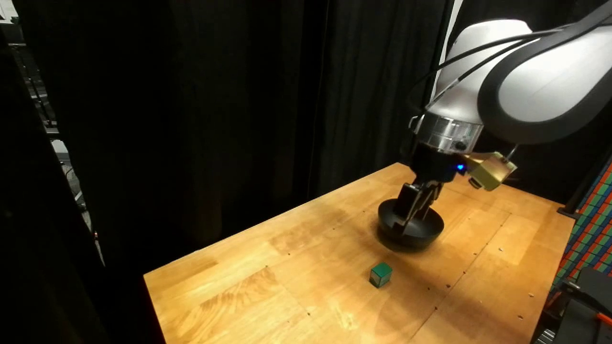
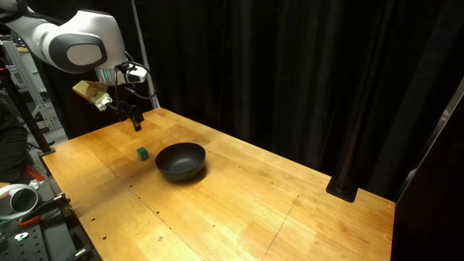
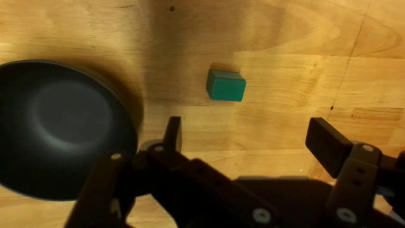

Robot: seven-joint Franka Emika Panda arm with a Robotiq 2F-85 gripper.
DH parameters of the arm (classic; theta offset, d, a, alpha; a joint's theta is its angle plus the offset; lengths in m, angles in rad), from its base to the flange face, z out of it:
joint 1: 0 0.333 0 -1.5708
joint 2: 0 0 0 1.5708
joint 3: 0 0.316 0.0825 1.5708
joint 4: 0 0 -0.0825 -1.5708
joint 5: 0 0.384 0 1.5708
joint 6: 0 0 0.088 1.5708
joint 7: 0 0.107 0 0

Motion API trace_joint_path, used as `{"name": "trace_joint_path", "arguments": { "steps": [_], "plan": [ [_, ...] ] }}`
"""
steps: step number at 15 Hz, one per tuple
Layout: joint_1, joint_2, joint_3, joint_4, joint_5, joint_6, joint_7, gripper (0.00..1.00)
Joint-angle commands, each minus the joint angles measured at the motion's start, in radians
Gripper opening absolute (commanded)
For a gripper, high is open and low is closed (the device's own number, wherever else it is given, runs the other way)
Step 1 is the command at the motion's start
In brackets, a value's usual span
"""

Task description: Pick up the green cube and put it in the bowl

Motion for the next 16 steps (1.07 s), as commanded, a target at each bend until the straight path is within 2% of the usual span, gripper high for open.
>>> {"name": "trace_joint_path", "arguments": {
  "steps": [1, 2, 4, 10, 14, 16],
  "plan": [
    [0.01, 0.155, 0.058, 0.096, 0.125, 0.058, -0.1, 1.0],
    [0.009, 0.191, 0.077, 0.114, 0.135, 0.069, -0.112, 1.0],
    [0.014, 0.247, 0.084, 0.139, 0.078, 0.077, -0.084, 1.0],
    [0.059, 0.343, 0.01, 0.154, -0.151, 0.085, 0.027, 1.0],
    [0.048, 0.384, 0.014, 0.168, -0.164, 0.127, 0.022, 1.0],
    [0.065, 0.404, -0.002, 0.173, -0.182, 0.165, 0.045, 1.0]
  ]
}}
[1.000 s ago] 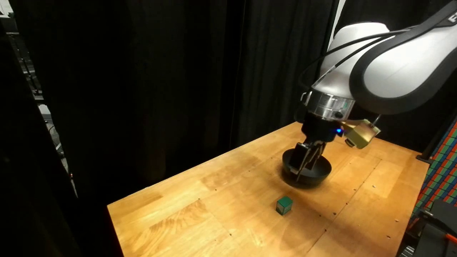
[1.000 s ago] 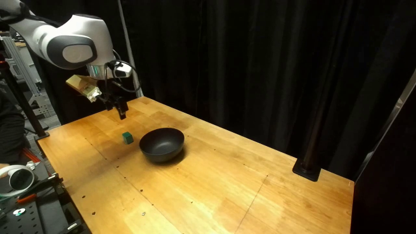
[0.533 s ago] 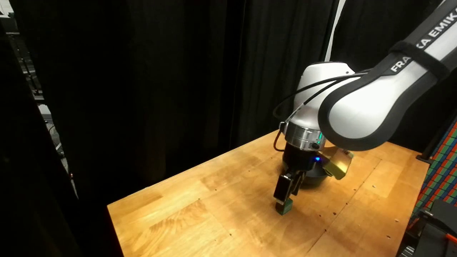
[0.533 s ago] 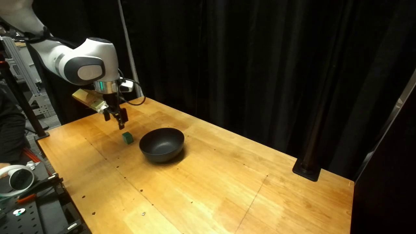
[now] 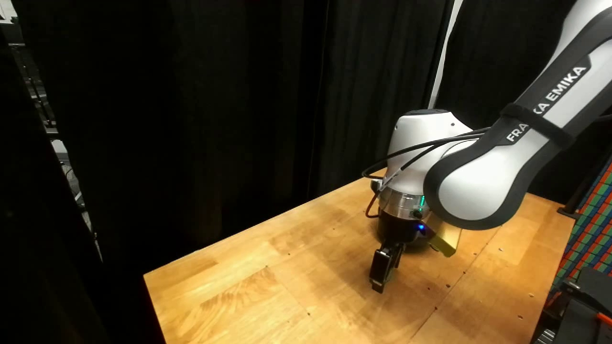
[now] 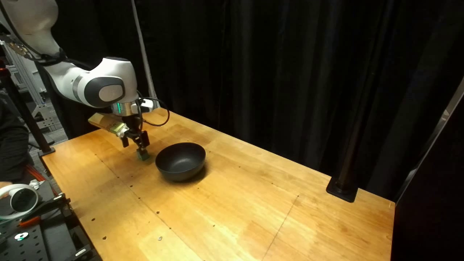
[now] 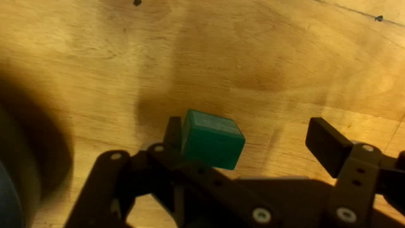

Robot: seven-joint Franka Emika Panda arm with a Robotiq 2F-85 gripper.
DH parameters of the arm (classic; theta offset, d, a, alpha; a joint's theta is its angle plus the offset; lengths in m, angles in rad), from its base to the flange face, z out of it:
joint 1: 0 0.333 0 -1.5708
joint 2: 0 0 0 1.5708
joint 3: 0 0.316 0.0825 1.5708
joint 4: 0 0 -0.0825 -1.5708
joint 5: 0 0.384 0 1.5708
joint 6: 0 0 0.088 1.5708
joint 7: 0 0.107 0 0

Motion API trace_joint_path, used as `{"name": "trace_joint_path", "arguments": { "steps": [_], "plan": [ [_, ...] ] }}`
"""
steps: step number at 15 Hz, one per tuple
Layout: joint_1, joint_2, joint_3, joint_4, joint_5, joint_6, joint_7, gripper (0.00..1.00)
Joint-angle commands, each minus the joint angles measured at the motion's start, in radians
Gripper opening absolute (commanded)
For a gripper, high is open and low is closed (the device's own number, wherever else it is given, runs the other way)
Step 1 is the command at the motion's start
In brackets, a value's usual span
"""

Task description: Pick up the green cube and put it in the bowl

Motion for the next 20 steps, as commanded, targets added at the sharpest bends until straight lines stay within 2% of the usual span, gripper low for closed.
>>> {"name": "trace_joint_path", "arguments": {
  "steps": [1, 2, 3, 6, 8, 9, 11, 14, 15, 16, 17, 20],
  "plan": [
    [0.04, 0.041, -0.039, 0.027, -0.055, 0.067, 0.059, 0.75],
    [0.054, 0.043, -0.056, 0.027, -0.075, 0.076, 0.077, 0.74],
    [0.067, 0.042, -0.071, 0.026, -0.094, 0.08, 0.096, 0.68],
    [0.104, 0.03, -0.119, 0.024, -0.149, 0.08, 0.152, 0.42],
    [0.104, 0.013, -0.127, 0.024, -0.162, 0.06, 0.162, 0.26],
    [0.105, -0.011, -0.134, 0.028, -0.167, 0.029, 0.174, 0.21],
    [0.068, -0.056, -0.098, 0.037, -0.124, -0.028, 0.15, 0.21],
    [0.09, -0.127, -0.138, 0.052, -0.17, -0.092, 0.222, 0.21],
    [0.106, -0.144, -0.163, 0.06, -0.216, -0.115, 0.27, 0.21],
    [0.141, -0.157, -0.219, 0.066, -0.325, -0.134, 0.369, 0.21],
    [0.148, -0.162, -0.243, 0.078, -0.412, -0.159, 0.432, 0.21],
    [0.146, -0.158, -0.28, 0.108, -0.627, -0.26, 0.628, 0.21]
  ]
}}
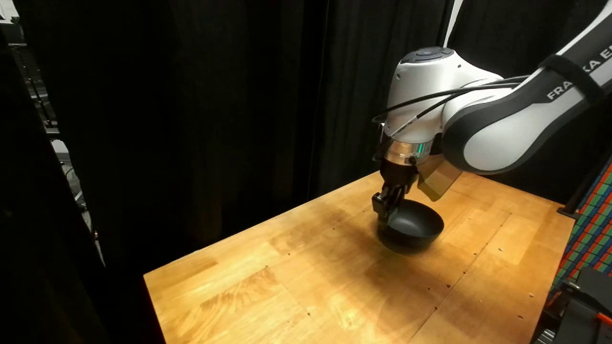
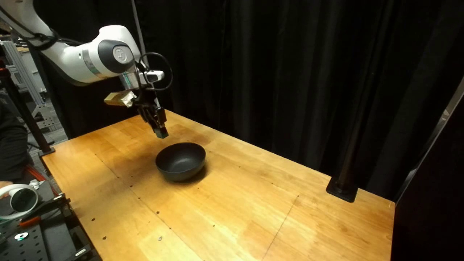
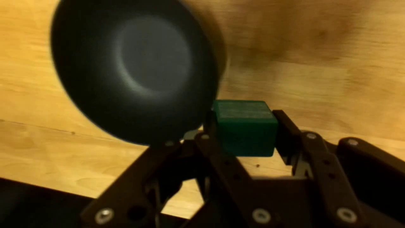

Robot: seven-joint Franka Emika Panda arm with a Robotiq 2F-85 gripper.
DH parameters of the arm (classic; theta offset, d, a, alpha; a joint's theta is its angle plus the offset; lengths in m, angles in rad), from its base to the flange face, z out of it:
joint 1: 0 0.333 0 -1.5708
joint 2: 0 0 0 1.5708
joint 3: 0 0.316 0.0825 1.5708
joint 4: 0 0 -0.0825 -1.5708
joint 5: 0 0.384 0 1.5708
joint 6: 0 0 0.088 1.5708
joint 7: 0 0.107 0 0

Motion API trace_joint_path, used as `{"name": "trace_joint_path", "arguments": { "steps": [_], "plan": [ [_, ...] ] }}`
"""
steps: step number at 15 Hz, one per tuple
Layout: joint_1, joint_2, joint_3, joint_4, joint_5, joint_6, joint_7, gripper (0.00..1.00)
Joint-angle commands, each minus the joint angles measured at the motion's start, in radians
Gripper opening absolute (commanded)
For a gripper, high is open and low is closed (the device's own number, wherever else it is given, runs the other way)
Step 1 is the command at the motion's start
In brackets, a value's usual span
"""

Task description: Pick up the green cube and put it in the bowl

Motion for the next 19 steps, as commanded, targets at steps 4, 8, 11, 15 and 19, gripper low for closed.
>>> {"name": "trace_joint_path", "arguments": {
  "steps": [4, 8, 11, 15, 19],
  "plan": [
    [-0.034, 0.0, -0.012, 0.038, -0.205, -0.158, 0.248, 0.72],
    [-0.096, -0.05, 0.029, 0.016, -0.111, -0.122, 0.173, 0.99],
    [-0.168, -0.125, 0.075, -0.006, 0.101, -0.062, -0.012, 1.0],
    [-0.224, -0.211, 0.118, 0.018, 0.399, -0.122, -0.296, 1.0],
    [-0.23, -0.213, 0.118, 0.029, 0.417, -0.143, -0.304, 1.0]
  ]
}}
